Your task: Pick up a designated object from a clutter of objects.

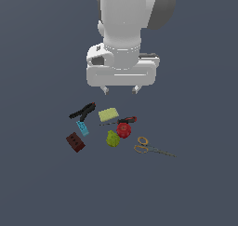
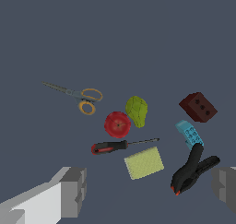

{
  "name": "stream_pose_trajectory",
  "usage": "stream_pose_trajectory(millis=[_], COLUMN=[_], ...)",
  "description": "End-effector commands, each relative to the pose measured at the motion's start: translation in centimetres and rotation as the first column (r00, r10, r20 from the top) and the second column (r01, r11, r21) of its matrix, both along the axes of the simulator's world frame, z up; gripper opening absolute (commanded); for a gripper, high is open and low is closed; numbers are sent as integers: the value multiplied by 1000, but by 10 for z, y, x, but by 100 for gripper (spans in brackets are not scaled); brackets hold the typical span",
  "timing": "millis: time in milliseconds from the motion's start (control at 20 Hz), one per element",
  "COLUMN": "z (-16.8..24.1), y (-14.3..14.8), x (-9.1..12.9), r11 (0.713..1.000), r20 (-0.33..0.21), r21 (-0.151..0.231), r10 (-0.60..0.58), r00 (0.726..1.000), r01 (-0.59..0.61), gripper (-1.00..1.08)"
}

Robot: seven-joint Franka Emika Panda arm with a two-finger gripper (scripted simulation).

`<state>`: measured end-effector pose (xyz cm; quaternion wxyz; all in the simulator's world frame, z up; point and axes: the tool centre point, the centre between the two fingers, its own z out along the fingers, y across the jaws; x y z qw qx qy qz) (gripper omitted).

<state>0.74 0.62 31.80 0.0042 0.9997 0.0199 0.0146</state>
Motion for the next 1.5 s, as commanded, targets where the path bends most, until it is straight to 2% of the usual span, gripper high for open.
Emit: stream_pose_trajectory(millis=[0, 450, 750, 1100, 1450], z=[0, 16, 12, -19, -78], y=[0, 16, 12, -14, -64], x=[0, 6, 6, 4, -10], r11=[1000, 997, 998, 1000, 991], r20=[0, 37, 35, 27, 12], r21=[0, -20, -17, -2, 21], r10=[0, 76, 65, 1, -131], r00=[1000, 996, 997, 1000, 991], r01=[0, -76, -65, -1, 131], gripper=[100, 100, 100, 100, 100])
